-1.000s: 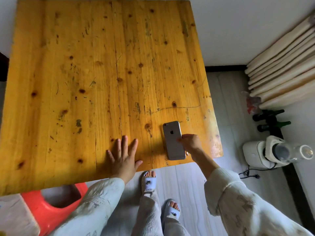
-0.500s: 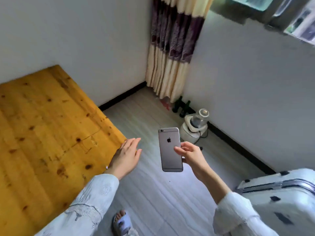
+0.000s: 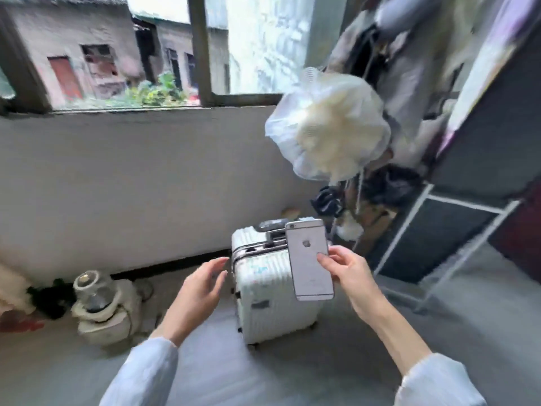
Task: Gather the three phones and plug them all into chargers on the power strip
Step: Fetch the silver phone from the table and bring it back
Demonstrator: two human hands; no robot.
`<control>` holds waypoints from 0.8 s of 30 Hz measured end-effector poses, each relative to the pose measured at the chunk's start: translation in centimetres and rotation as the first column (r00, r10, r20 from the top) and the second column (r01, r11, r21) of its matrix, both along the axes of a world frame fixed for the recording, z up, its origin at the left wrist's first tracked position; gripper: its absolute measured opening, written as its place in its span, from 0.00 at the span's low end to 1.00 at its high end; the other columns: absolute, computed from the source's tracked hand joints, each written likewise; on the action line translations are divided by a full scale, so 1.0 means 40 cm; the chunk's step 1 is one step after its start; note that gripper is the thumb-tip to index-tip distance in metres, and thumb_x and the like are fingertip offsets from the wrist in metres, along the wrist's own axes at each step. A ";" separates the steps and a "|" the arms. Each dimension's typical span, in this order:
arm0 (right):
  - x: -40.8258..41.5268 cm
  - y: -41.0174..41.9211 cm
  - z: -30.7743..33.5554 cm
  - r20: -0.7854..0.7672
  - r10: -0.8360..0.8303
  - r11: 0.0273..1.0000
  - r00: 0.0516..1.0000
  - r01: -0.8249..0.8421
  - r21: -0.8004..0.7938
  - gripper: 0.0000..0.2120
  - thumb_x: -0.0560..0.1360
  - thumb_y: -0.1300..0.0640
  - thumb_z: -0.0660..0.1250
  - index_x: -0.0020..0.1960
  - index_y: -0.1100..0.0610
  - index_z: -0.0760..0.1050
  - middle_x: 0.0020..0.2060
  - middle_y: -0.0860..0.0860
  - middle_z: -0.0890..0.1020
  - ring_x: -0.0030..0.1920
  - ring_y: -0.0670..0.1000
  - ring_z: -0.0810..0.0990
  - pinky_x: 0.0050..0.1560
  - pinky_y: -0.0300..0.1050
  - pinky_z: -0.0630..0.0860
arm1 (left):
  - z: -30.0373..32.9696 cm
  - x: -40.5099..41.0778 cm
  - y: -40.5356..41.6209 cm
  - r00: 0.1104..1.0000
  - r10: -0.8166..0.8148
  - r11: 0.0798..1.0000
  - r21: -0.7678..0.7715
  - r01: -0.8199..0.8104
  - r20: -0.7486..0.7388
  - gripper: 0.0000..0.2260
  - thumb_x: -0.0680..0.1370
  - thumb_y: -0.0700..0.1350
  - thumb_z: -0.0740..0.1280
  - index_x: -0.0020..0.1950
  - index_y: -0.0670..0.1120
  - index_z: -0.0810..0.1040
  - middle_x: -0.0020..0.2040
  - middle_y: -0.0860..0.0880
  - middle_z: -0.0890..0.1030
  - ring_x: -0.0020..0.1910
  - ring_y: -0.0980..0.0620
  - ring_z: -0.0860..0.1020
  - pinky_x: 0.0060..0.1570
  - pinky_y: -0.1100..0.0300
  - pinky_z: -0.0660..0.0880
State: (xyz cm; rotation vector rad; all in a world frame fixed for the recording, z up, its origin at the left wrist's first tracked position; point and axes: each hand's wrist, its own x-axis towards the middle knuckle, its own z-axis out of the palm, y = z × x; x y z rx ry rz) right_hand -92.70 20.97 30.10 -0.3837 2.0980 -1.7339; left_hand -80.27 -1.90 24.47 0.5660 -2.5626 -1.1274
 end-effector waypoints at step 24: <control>-0.736 1.116 -0.029 0.021 -0.920 0.388 0.391 0.917 -0.090 0.10 0.74 0.61 0.64 0.43 0.70 0.71 0.38 0.57 0.74 0.39 0.51 0.69 0.41 0.45 0.62 | 0.080 -1.425 1.154 0.331 -0.944 0.331 0.016 0.943 -0.002 0.12 0.78 0.41 0.59 0.61 0.44 0.74 0.55 0.48 0.80 0.54 0.49 0.78 0.57 0.57 0.73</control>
